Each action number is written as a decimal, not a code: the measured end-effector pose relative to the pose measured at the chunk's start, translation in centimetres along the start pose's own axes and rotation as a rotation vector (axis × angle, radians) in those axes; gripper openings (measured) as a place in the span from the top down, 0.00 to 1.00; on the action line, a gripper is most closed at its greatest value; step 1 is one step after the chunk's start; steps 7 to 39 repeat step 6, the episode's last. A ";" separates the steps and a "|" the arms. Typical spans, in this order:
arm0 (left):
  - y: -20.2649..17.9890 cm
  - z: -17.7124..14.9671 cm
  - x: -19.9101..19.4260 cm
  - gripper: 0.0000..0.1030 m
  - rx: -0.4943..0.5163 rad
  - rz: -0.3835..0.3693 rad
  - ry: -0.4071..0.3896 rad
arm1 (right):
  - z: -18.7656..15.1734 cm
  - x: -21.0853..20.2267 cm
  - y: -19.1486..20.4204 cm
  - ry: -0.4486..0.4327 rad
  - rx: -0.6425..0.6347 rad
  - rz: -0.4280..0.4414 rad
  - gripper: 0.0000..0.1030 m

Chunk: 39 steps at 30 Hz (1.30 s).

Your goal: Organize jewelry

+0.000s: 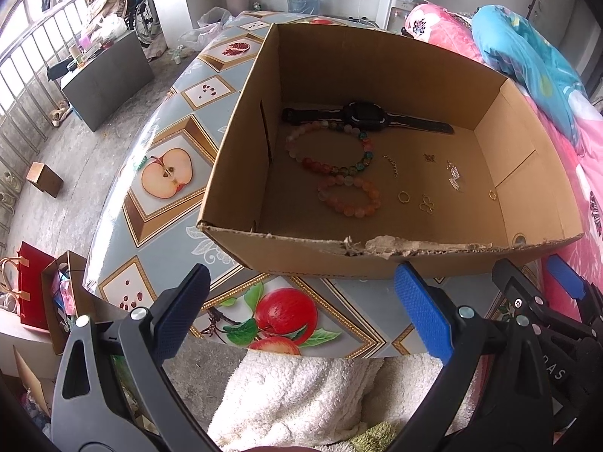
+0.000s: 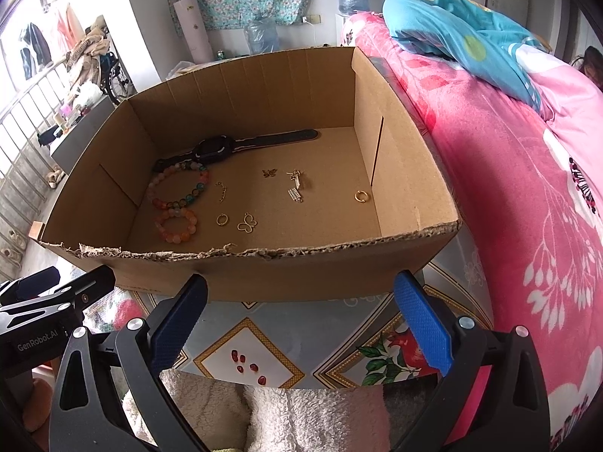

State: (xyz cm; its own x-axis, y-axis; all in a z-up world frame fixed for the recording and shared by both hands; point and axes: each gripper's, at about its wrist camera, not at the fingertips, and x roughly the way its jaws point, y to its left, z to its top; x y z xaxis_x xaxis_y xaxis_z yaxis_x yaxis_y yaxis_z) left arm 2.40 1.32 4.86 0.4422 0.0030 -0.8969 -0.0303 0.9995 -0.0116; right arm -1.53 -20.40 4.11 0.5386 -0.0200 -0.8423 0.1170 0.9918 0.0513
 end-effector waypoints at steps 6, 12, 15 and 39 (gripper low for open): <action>-0.1 0.0 0.0 0.08 0.000 0.000 -0.001 | 0.0 0.0 -0.1 0.000 -0.001 0.003 0.06; -0.1 0.0 0.0 0.08 0.000 0.000 -0.001 | 0.0 0.0 -0.1 0.000 -0.001 0.003 0.06; -0.1 0.0 0.0 0.08 0.000 0.000 -0.001 | 0.0 0.0 -0.1 0.000 -0.001 0.003 0.06; -0.1 0.0 0.0 0.08 0.000 0.000 -0.001 | 0.0 0.0 -0.1 0.000 -0.001 0.003 0.06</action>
